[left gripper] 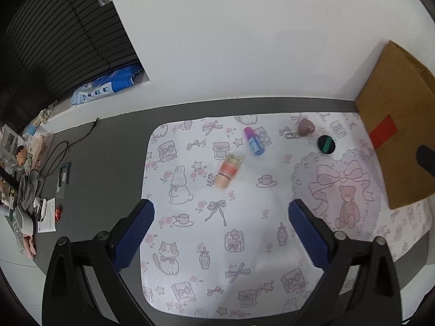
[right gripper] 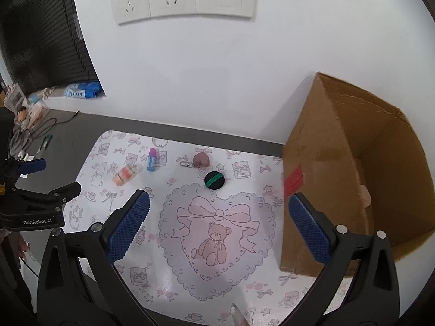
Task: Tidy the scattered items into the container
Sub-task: 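Move both tools back over the mat toward the remaining items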
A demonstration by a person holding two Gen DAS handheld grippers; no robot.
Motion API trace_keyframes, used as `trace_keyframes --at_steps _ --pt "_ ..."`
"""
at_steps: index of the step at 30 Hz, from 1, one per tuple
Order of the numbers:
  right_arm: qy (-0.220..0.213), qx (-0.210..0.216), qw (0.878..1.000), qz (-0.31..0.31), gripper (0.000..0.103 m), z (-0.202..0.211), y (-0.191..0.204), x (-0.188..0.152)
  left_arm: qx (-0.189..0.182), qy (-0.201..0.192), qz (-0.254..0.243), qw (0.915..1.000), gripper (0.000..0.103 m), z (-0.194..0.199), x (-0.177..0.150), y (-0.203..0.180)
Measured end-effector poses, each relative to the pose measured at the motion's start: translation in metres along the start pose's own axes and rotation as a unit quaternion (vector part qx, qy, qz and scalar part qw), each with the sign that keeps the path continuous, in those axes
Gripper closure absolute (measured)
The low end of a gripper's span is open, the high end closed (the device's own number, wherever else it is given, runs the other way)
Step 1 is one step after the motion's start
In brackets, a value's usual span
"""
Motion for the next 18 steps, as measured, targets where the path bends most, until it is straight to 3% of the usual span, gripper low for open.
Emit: trace_keyframes --at_steps 18 --pt "0.061 -0.010 0.998 -0.001 0.000 -0.129 -0.001 -0.012 -0.006 0.030 -0.020 0.9993 0.004 -0.118 0.006 -0.004"
Point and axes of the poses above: each gripper's, at about its wrist camera, not at the fingertips, and z roughly against the way its jaws point, y to its left, x to its top, the point moved 6 cm from there along -z, roughly the way its jaws point, and after that the axes turned 3 degrees about -z, right-handed, at the moved point
